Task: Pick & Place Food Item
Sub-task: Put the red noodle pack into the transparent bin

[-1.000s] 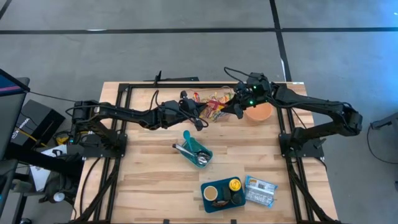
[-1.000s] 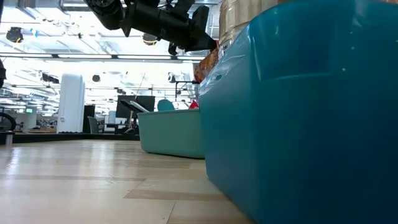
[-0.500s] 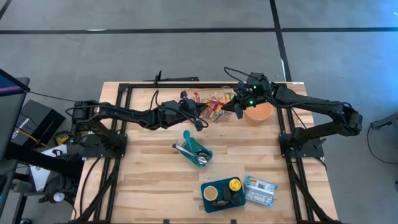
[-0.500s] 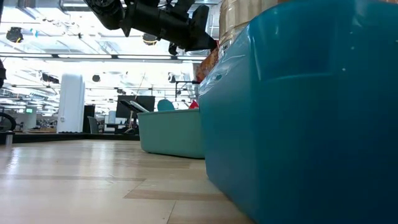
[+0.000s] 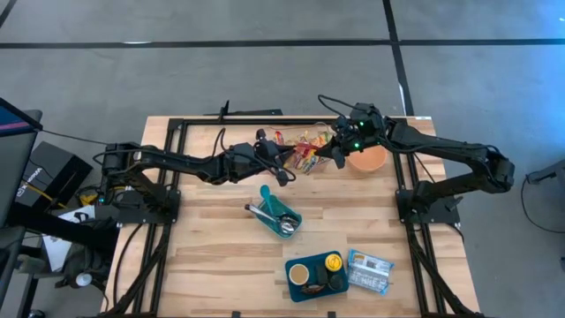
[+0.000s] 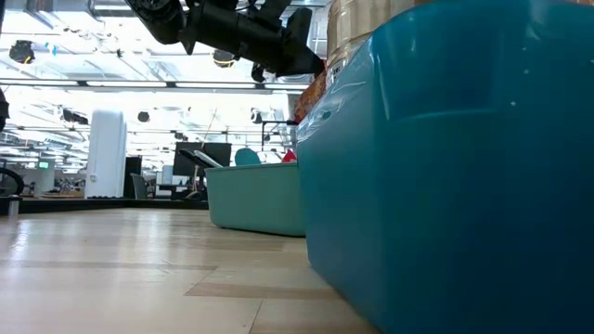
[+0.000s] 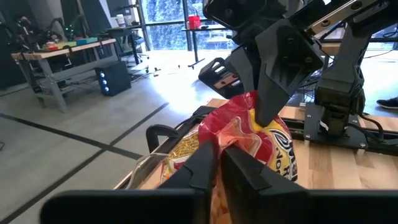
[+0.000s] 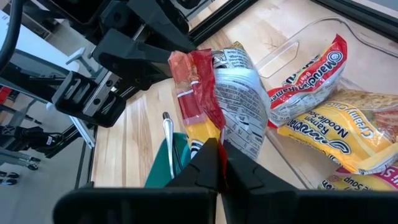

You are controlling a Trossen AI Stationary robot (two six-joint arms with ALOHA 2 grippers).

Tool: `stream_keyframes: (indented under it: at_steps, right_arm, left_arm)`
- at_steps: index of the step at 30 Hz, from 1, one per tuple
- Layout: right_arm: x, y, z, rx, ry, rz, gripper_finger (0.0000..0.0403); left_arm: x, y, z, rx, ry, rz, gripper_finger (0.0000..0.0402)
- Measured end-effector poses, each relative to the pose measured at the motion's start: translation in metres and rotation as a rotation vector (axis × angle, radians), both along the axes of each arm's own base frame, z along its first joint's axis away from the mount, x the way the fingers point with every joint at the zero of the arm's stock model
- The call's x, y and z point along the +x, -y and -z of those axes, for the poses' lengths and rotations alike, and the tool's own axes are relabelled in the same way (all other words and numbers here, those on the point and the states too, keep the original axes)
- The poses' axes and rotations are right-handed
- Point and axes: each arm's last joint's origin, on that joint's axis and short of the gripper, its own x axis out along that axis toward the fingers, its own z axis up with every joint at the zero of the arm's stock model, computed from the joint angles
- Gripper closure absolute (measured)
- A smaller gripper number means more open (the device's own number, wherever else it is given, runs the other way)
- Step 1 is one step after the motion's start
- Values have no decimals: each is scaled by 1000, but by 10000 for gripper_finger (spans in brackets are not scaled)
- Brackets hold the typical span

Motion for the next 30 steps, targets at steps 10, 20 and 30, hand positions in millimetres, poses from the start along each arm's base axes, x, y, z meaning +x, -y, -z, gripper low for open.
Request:
stream_keyframes:
  at_steps: [10,20,30]
  right_arm:
    - [0,0,0,2,0,1,402]
    - [-4,4,-3,-6,11,21,403]
    - [-15,13,-10,-21,35,75,403]
  left_arm:
    - [-2,-1,-2,-1,1,-38,263]
    - [-20,1,-16,-97,-39,-42,213]
    - [-40,4,-35,-126,-58,-26,218]
